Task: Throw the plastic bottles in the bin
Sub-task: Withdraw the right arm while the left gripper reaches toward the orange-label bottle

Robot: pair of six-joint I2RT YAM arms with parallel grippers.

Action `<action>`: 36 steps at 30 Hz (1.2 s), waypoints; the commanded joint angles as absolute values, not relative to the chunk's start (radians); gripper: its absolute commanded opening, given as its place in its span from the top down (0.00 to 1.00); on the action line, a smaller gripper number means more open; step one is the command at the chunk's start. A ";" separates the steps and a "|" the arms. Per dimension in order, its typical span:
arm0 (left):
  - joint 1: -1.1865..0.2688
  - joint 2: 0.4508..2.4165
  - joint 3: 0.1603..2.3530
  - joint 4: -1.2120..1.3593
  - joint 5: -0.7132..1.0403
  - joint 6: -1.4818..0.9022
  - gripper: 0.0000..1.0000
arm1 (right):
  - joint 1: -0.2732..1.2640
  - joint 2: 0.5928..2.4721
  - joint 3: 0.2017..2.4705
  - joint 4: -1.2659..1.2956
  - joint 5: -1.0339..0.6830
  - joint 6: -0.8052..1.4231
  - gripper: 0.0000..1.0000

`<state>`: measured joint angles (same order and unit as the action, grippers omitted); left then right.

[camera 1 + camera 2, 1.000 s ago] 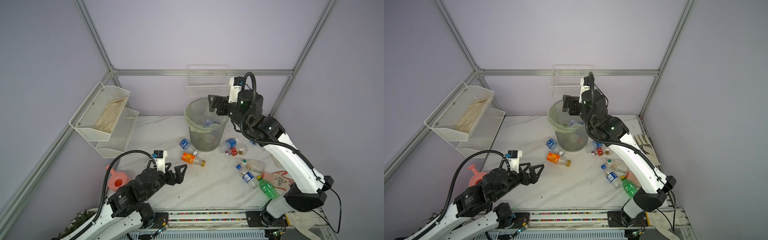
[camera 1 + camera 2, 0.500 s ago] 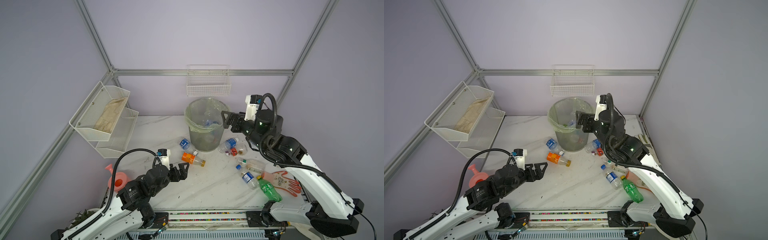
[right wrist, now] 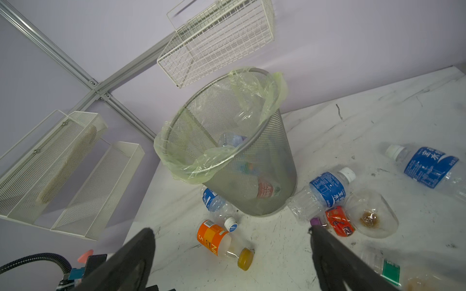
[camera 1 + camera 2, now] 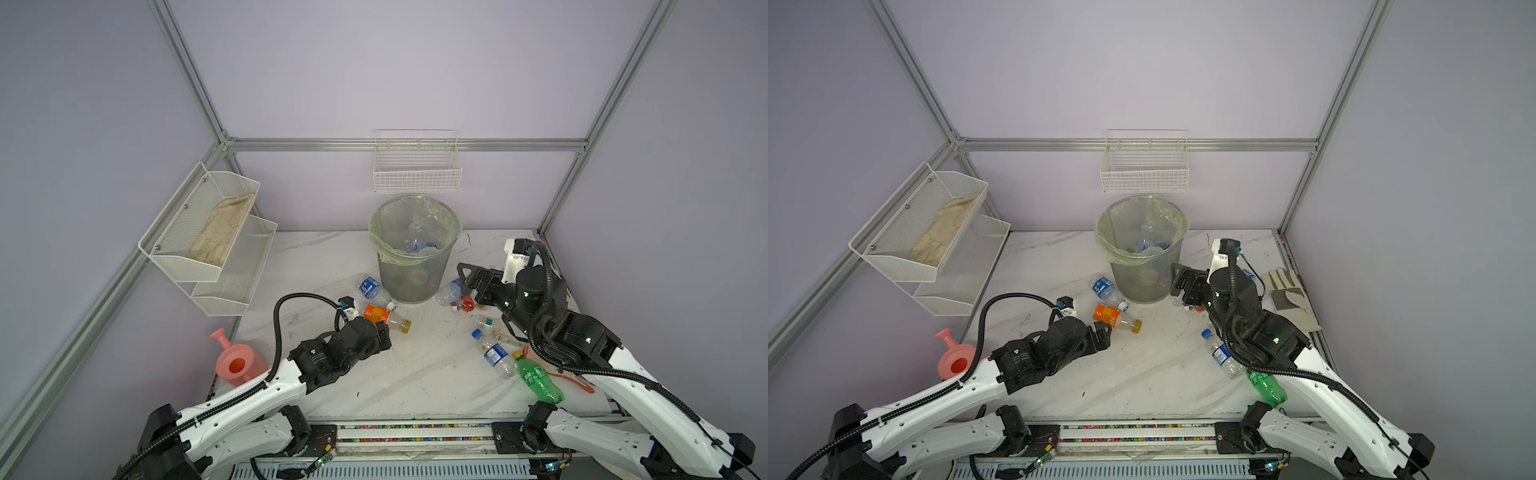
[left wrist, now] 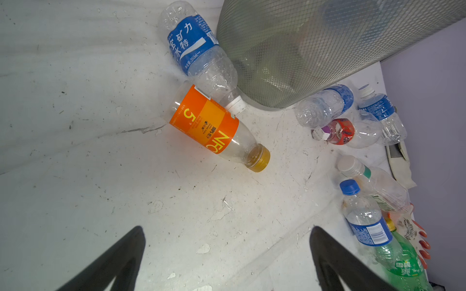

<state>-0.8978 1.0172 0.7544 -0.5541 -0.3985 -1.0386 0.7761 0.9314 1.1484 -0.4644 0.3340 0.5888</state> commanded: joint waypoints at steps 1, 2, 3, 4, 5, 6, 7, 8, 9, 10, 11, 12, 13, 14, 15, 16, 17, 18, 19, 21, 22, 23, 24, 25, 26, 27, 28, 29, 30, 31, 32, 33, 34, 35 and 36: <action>-0.899 1.052 0.793 -0.486 -0.442 -1.081 0.00 | 0.776 0.893 1.076 -0.483 0.349 0.675 0.03; -0.898 1.062 0.790 -0.470 -0.442 -1.084 0.00 | 0.776 0.883 1.055 -0.483 0.343 0.685 0.03; -0.896 1.074 0.787 -0.455 -0.443 -1.089 0.00 | 0.776 0.873 1.033 -0.483 0.338 0.694 0.03; -0.894 1.084 0.787 -0.443 -0.441 -1.097 0.00 | 0.777 0.863 1.016 -0.485 0.336 0.707 0.03; -0.891 1.093 0.788 -0.436 -0.439 -1.101 0.00 | 0.776 0.855 1.001 -0.490 0.336 0.723 0.03; -0.888 1.106 0.793 -0.432 -0.437 -1.102 0.00 | 0.776 0.845 0.984 -0.492 0.336 0.732 0.03; -0.884 1.120 0.800 -0.431 -0.438 -1.104 0.00 | 0.776 0.835 0.969 -0.494 0.335 0.739 0.03; -0.880 1.131 0.809 -0.440 -0.443 -1.111 0.00 | 0.776 0.827 0.956 -0.493 0.334 0.746 0.03; -0.876 1.148 0.821 -0.452 -0.446 -1.126 0.00 | 0.776 0.818 0.943 -0.492 0.332 0.752 0.03; -0.868 1.163 0.835 -0.467 -0.447 -1.137 0.00 | 0.776 0.811 0.931 -0.491 0.329 0.758 0.03; -0.862 1.180 0.846 -0.478 -0.447 -1.146 0.00 | 0.776 0.806 0.921 -0.492 0.326 0.762 0.03; -0.855 1.197 0.859 -0.489 -0.444 -1.156 0.00 | 0.776 0.801 0.913 -0.496 0.325 0.770 0.03; -0.852 1.215 0.870 -0.497 -0.443 -1.167 0.00 | 0.776 0.796 0.905 -0.500 0.325 0.777 0.03; -0.846 1.228 0.878 -0.499 -0.437 -1.177 0.00 | 0.775 0.792 0.897 -0.501 0.325 0.783 0.03; -0.839 1.243 0.885 -0.498 -0.431 -1.189 0.00 | 0.777 0.787 0.891 -0.505 0.325 0.788 0.03; -0.834 1.256 0.893 -0.493 -0.425 -1.193 0.00 | 0.776 0.783 0.885 -0.508 0.325 0.791 0.03; -0.827 1.268 0.901 -0.491 -0.421 -1.198 0.00 | 0.776 0.778 0.881 -0.509 0.325 0.796 0.03; -0.822 1.283 0.911 -0.489 -0.417 -1.202 0.00 | 0.776 0.773 0.877 -0.513 0.327 0.800 0.03; -0.815 1.295 0.922 -0.488 -0.413 -1.208 0.00 | 0.776 0.768 0.872 -0.515 0.327 0.804 0.03; -0.802 1.321 0.942 -0.485 -0.403 -1.226 0.00 | 0.776 0.757 0.865 -0.519 0.329 0.808 0.03; -0.794 1.334 0.951 -0.489 -0.396 -1.239 0.00 | 0.776 0.752 0.860 -0.521 0.330 0.811 0.03; -0.787 1.345 0.959 -0.485 -0.387 -1.245 0.00 | 0.776 0.748 0.857 -0.522 0.331 0.814 0.03; -0.780 1.360 0.968 -0.483 -0.376 -1.249 0.00 | 0.776 0.743 0.852 -0.523 0.331 0.816 0.03; -0.775 1.373 0.978 -0.479 -0.367 -1.256 0.00 | 0.776 0.738 0.849 -0.525 0.331 0.819 0.03; -0.772 1.384 0.985 -0.480 -0.363 -1.263 0.00 | 0.776 0.735 0.846 -0.525 0.331 0.821 0.03; -0.767 1.396 0.993 -0.480 -0.359 -1.275 0.00 | 0.776 0.732 0.843 -0.527 0.333 0.823 0.03; -0.764 1.404 1.002 -0.479 -0.352 -1.283 0.00 | 0.776 0.729 0.841 -0.528 0.333 0.826 0.03; -0.760 1.405 1.009 -0.479 -0.349 -1.288 0.00 | 0.776 0.729 0.840 -0.529 0.334 0.825 0.03; -0.759 1.447 1.019 -0.482 -0.348 -1.296 0.00 | 0.777 0.727 0.838 -0.531 0.334 0.828 0.03; -0.756 1.458 1.028 -0.490 -0.347 -1.306 0.00 | 0.776 0.726 0.837 -0.532 0.334 0.829 0.03; -0.754 1.469 1.036 -0.497 -0.346 -1.314 0.00 | 0.776 0.724 0.836 -0.534 0.334 0.830 0.03; -0.752 1.480 1.046 -0.504 -0.343 -1.322 0.00 | 0.776 0.723 0.835 -0.535 0.336 0.830 0.03; -0.750 1.491 1.055 -0.512 -0.345 -1.330 0.00 | 0.776 0.721 0.835 -0.537 0.337 0.831 0.03; -0.748 1.500 1.064 -0.521 -0.346 -1.340 0.00 | 0.776 0.719 0.834 -0.538 0.339 0.832 0.03; -0.747 1.511 1.072 -0.533 -0.347 -1.352 0.00 | 0.776 0.718 0.833 -0.540 0.340 0.832 0.03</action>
<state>-0.7570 1.4986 0.9539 -0.5060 -0.3443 -1.2972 0.7757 0.7303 0.8391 -0.5140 0.3218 0.8085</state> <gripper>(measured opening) 0.998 0.974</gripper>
